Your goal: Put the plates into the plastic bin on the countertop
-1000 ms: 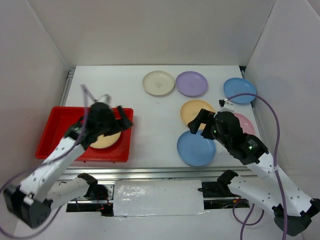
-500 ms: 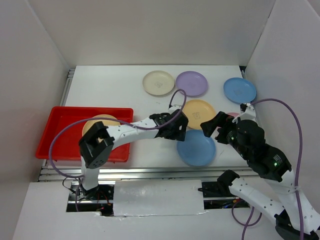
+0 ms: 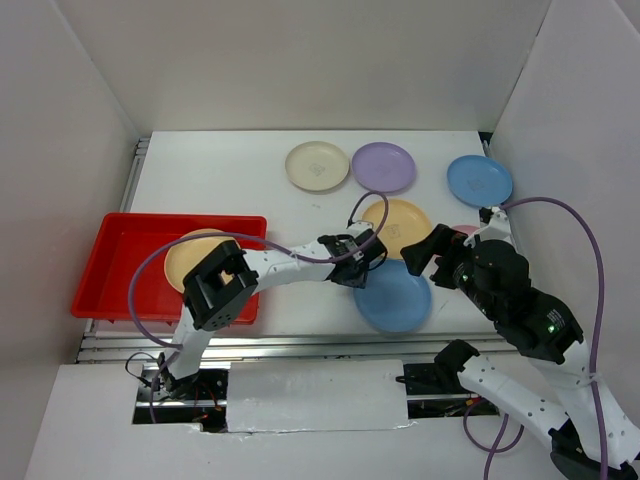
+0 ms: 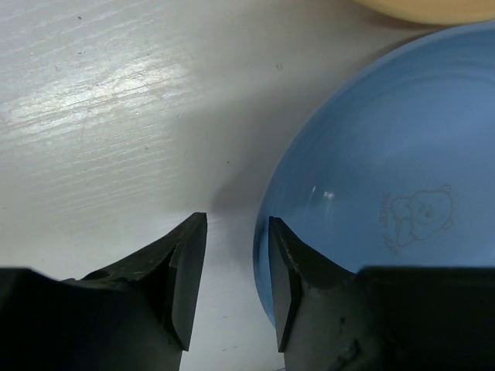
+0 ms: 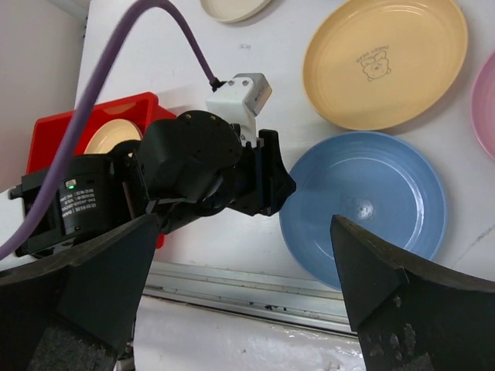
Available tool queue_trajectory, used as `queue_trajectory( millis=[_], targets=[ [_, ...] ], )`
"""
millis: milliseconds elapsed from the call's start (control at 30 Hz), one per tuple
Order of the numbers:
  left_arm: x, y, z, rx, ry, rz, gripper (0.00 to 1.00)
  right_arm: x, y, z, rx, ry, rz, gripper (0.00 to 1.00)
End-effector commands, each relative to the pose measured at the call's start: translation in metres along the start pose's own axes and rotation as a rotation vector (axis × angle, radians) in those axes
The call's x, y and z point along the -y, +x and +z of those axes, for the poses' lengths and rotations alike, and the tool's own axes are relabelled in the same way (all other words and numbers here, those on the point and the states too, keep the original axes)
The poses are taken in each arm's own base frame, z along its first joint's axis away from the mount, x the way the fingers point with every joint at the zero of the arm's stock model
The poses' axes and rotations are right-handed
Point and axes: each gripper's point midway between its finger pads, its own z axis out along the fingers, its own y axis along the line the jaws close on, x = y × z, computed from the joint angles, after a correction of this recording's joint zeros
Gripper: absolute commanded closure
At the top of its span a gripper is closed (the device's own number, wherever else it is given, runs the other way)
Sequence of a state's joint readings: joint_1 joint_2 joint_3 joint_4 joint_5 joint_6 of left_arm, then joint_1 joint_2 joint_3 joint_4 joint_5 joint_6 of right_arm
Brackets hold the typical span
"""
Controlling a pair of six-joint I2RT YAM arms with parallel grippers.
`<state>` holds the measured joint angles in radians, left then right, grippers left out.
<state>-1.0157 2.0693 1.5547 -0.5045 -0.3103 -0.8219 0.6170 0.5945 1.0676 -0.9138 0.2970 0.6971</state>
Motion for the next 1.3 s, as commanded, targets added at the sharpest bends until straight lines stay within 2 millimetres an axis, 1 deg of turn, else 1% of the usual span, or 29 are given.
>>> queue_trajectory(
  millis=[0,100,133,167,233,300,333,367,400,433,467,500,533,567,600,633,667,700,767,800,833,900,933,967,1000,1033,1167,1200,1267],
  targets=[
    [-0.004,-0.001,0.002,0.019,-0.002,-0.04,0.49,-0.002,-0.01,-0.011,0.028,-0.017,-0.004,0.0],
    [-0.01,0.005,0.007,0.006,-0.004,-0.047,0.5,-0.004,-0.012,-0.013,0.031,-0.025,0.0,0.0],
    [-0.01,0.004,0.006,0.011,-0.003,-0.05,0.69,-0.004,-0.012,-0.013,0.031,-0.023,-0.001,0.0],
    [-0.011,0.004,0.004,0.013,-0.003,-0.052,0.82,-0.004,-0.013,-0.014,0.032,-0.024,0.0,0.0],
    [-0.015,0.003,-0.003,0.024,-0.004,-0.056,1.0,-0.005,-0.013,-0.014,0.032,-0.026,0.0,0.0],
    [-0.024,0.008,-0.009,0.025,-0.036,-0.053,1.0,-0.005,-0.014,-0.014,0.033,-0.027,0.0,0.0],
    [-0.023,0.002,-0.029,0.06,-0.021,-0.066,1.0,-0.005,-0.014,-0.015,0.034,-0.028,0.002,0.0],
    [-0.027,0.001,-0.04,0.081,-0.036,-0.074,1.0,-0.005,-0.014,-0.015,0.034,-0.028,0.0,0.0],
    [-0.044,0.002,-0.05,0.118,-0.093,-0.077,1.0,-0.004,-0.014,-0.015,0.036,-0.023,0.001,0.0],
    [-0.052,-0.004,-0.082,0.16,-0.09,-0.126,1.0,-0.004,-0.014,-0.015,0.038,-0.024,-0.001,0.0],
    [-0.063,-0.007,-0.096,0.184,-0.104,-0.153,1.0,-0.002,-0.013,-0.014,0.039,-0.02,-0.003,0.0],
    [-0.079,-0.003,-0.106,0.197,-0.128,-0.173,1.0,-0.002,-0.012,-0.013,0.038,-0.021,-0.002,0.0],
    [-0.1,-0.019,-0.134,0.251,-0.127,-0.246,1.0,-0.004,-0.013,-0.012,0.043,-0.029,0.0,0.0],
    [-0.117,-0.018,-0.14,0.258,-0.143,-0.274,1.0,-0.006,-0.01,-0.009,0.029,-0.037,-0.002,0.0],
    [-0.131,-0.031,-0.166,0.31,-0.108,-0.322,1.0,-0.009,-0.01,-0.008,0.029,-0.047,0.0,0.0],
    [-0.162,-0.04,-0.175,0.331,-0.149,-0.391,1.0,-0.011,-0.009,-0.005,0.023,-0.052,0.003,0.0],
    [-0.182,-0.041,-0.181,0.342,-0.172,-0.432,1.0,-0.012,-0.005,0.0,0.007,-0.05,-0.001,0.0],
    [-0.217,-0.054,-0.202,0.407,-0.191,-0.524,1.0,-0.015,-0.005,0.003,0.007,-0.061,0.0,0.0],
    [-0.253,-0.055,-0.22,0.448,-0.232,-0.599,1.0,-0.015,0.0,0.01,-0.01,-0.056,-0.005,0.0],
    [-0.27,-0.057,-0.236,0.492,-0.246,-0.633,1.0,-0.018,0.001,0.012,-0.015,-0.068,-0.004,0.0],
    [-0.307,-0.058,-0.243,0.519,-0.325,-0.719,1.0,-0.017,0.005,0.016,-0.027,-0.062,-0.01,0.0],
    [-0.332,-0.052,-0.247,0.513,-0.358,-0.765,1.0,-0.02,0.006,0.02,-0.034,-0.072,-0.01,0.0],
    [-0.358,-0.05,-0.25,0.521,-0.401,-0.834,1.0,-0.02,0.008,0.023,-0.043,-0.067,-0.017,0.0],
    [-0.362,-0.048,-0.244,0.506,-0.37,-0.852,1.0,-0.02,0.008,0.023,-0.044,-0.066,-0.018,0.0],
    [-0.38,-0.044,-0.243,0.507,-0.4,-0.893,1.0,-0.021,0.009,0.025,-0.05,-0.066,-0.024,0.0],
    [-0.39,-0.042,-0.24,0.503,-0.404,-0.916,1.0,-0.022,0.009,0.025,-0.052,-0.066,-0.024,0.0],
    [-0.413,-0.026,-0.208,0.406,-0.395,-0.97,1.0,-0.02,0.01,0.026,-0.056,-0.062,-0.036,0.0],
    [-0.42,-0.024,-0.205,0.405,-0.401,-0.99,1.0,-0.019,0.011,0.026,-0.055,-0.061,-0.038,0.0],
    [-0.422,-0.015,-0.192,0.382,-0.385,-1.002,1.0,-0.018,0.013,0.028,-0.06,-0.059,-0.045,0.0]
  ],
)
